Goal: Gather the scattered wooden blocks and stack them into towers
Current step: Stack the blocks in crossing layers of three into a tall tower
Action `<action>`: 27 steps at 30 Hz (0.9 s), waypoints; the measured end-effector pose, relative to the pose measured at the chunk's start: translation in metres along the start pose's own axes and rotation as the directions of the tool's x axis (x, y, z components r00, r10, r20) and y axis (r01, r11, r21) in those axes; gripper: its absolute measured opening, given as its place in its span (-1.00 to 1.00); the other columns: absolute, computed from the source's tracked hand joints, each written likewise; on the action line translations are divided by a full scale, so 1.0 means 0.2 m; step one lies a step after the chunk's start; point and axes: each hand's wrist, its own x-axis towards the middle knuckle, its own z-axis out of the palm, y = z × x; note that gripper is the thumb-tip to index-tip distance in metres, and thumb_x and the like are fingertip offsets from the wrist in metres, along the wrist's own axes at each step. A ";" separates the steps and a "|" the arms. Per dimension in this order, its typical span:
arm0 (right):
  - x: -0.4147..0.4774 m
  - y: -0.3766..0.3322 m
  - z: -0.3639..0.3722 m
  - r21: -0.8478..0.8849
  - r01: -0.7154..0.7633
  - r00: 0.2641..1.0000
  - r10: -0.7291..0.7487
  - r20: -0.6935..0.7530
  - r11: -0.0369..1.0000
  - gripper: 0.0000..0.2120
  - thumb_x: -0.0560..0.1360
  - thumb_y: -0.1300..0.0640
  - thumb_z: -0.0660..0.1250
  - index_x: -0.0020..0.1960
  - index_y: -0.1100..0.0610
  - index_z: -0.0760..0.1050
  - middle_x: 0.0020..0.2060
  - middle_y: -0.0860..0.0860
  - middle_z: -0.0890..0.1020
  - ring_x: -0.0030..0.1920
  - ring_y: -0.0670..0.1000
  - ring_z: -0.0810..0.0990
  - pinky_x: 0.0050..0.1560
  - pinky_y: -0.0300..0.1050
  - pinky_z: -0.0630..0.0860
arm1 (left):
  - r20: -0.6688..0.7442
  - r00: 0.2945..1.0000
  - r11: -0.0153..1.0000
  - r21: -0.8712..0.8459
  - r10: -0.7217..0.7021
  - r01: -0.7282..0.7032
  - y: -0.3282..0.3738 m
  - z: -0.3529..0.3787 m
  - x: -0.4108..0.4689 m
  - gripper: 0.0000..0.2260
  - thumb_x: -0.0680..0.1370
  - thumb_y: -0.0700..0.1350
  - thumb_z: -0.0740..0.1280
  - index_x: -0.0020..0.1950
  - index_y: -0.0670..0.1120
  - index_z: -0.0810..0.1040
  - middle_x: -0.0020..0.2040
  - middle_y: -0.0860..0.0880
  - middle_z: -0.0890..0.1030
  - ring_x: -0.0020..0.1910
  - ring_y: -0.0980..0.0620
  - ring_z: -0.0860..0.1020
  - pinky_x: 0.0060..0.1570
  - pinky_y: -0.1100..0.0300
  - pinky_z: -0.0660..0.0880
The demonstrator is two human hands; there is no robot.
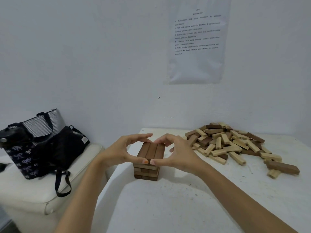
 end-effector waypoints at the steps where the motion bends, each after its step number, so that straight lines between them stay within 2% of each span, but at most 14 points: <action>1: 0.00 0.00 0.02 0.001 -0.005 1.000 0.005 -0.005 1.000 -0.52 0.21 -0.06 0.62 0.08 -0.15 0.54 0.03 -0.22 0.57 0.13 -0.20 0.44 -0.05 -0.32 0.34 | 0.015 1.000 1.000 0.001 -0.004 0.004 -0.01 -0.01 0.00 -0.27 0.23 0.10 0.60 0.37 0.17 0.43 0.19 0.17 0.59 0.34 0.26 0.39 0.35 0.31 0.17; 3: 0.01 0.01 0.05 0.008 -0.015 1.000 0.015 -0.016 1.000 -0.53 0.22 -0.04 0.62 0.07 -0.16 0.53 0.03 -0.20 0.56 0.14 -0.21 0.42 -0.08 -0.38 0.31 | 0.037 0.999 1.000 0.007 -0.015 0.015 -0.04 -0.03 0.00 -0.23 0.22 0.14 0.59 0.39 0.15 0.41 0.21 0.15 0.59 0.35 0.23 0.39 0.39 0.25 0.16; 7: 0.02 0.00 0.09 0.024 -0.033 0.999 0.033 -0.007 0.999 -0.48 0.23 -0.04 0.62 0.12 -0.15 0.50 0.10 -0.14 0.52 0.15 -0.27 0.39 -0.10 -0.45 0.29 | 0.058 0.997 0.999 -0.005 -0.052 0.052 -0.07 -0.05 -0.02 -0.29 0.32 -0.04 0.58 0.41 0.13 0.39 0.24 0.14 0.58 0.35 0.23 0.40 0.43 0.18 0.17; 12: 0.03 0.01 0.11 0.047 -0.059 0.998 0.058 0.016 0.997 -0.41 0.24 -0.03 0.61 0.20 -0.14 0.45 0.15 -0.07 0.51 0.19 -0.20 0.38 -0.09 -0.45 0.27 | 0.066 0.995 0.996 -0.039 -0.071 0.074 -0.09 -0.04 -0.02 -0.33 0.38 -0.21 0.53 0.42 0.10 0.38 0.25 0.13 0.58 0.35 0.24 0.39 0.43 0.16 0.18; 18: 0.03 0.03 0.11 0.047 -0.064 0.998 0.063 0.023 0.997 -0.38 0.23 -0.07 0.61 0.21 -0.17 0.43 0.17 -0.06 0.50 0.18 -0.23 0.38 -0.10 -0.45 0.26 | 0.073 0.994 0.995 -0.060 -0.077 0.081 -0.10 -0.03 -0.02 -0.34 0.38 -0.20 0.53 0.41 0.12 0.39 0.26 0.15 0.56 0.35 0.23 0.39 0.45 0.09 0.18; 23: 0.03 0.04 0.11 0.057 -0.064 0.998 0.063 0.025 0.996 -0.38 0.23 -0.08 0.61 0.21 -0.16 0.44 0.19 -0.09 0.49 0.19 -0.21 0.39 -0.10 -0.43 0.27 | 0.077 0.995 0.994 -0.077 -0.071 0.076 -0.10 -0.02 -0.01 -0.33 0.35 -0.08 0.53 0.41 0.13 0.39 0.28 0.16 0.54 0.36 0.21 0.38 0.44 0.07 0.19; 27: 0.03 0.07 0.13 0.086 -0.077 0.997 0.075 0.024 0.993 -0.40 0.23 -0.08 0.61 0.20 -0.17 0.45 0.19 -0.09 0.49 0.19 -0.18 0.39 -0.10 -0.42 0.28 | 0.112 0.990 0.987 -0.130 -0.084 0.098 -0.11 -0.02 -0.02 -0.36 0.41 -0.18 0.51 0.43 0.11 0.37 0.32 0.14 0.51 0.36 0.17 0.39 0.41 0.10 0.26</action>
